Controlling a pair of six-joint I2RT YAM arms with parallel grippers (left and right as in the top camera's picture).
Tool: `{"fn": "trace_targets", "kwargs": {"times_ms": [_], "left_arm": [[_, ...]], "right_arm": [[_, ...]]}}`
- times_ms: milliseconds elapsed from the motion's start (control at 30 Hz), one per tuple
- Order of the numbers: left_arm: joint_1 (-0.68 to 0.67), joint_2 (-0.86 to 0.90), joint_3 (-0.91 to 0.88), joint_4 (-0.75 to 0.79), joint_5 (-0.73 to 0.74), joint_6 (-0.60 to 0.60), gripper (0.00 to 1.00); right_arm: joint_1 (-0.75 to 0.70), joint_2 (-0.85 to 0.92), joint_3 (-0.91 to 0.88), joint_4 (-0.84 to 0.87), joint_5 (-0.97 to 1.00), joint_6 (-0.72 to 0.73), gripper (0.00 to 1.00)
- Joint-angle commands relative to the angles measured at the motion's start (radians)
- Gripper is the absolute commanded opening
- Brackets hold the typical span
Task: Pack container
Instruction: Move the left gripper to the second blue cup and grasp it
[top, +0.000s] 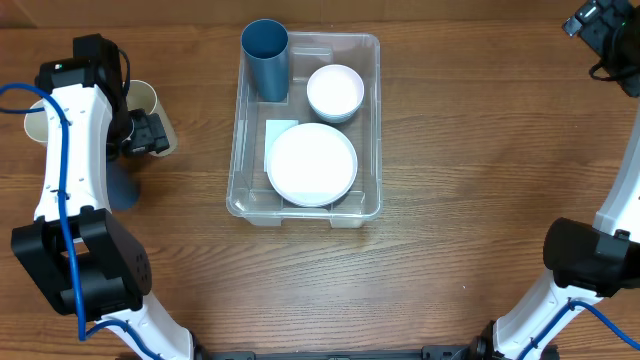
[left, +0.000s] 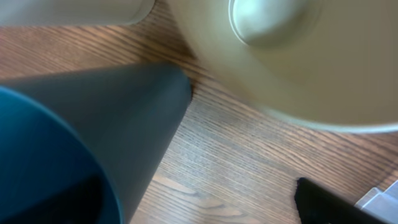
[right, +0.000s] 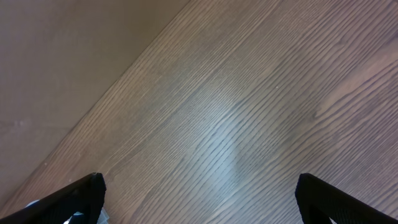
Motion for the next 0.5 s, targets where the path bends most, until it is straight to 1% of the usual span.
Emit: {"fn": "trace_targets", "kwargs": {"times_ms": [0,33,133,167,367,467], "left_arm": [[0.006,-0.002,-0.003,0.004,0.008,0.023,0.49],[0.006,-0.002,-0.003,0.000,0.009,0.023,0.31],[0.006,-0.002,-0.003,-0.019,0.011,0.014,0.05],[0.006,-0.002,-0.003,-0.023,0.011,0.014,0.04],[0.003,-0.002,-0.003,-0.061,0.013,-0.029,0.04],[-0.010,-0.006,-0.001,-0.119,0.082,-0.034,0.04]], "right_arm": [[0.002,-0.005,0.007,0.005,0.007,0.004,1.00],[0.002,-0.005,0.007,0.005,0.007,0.004,1.00],[0.002,-0.005,0.007,0.005,0.007,0.004,1.00],[0.002,-0.005,0.007,0.005,0.007,0.004,1.00],[0.002,-0.005,0.007,0.005,0.007,0.004,1.00],[0.002,-0.005,0.007,0.005,0.007,0.004,1.00]]}}
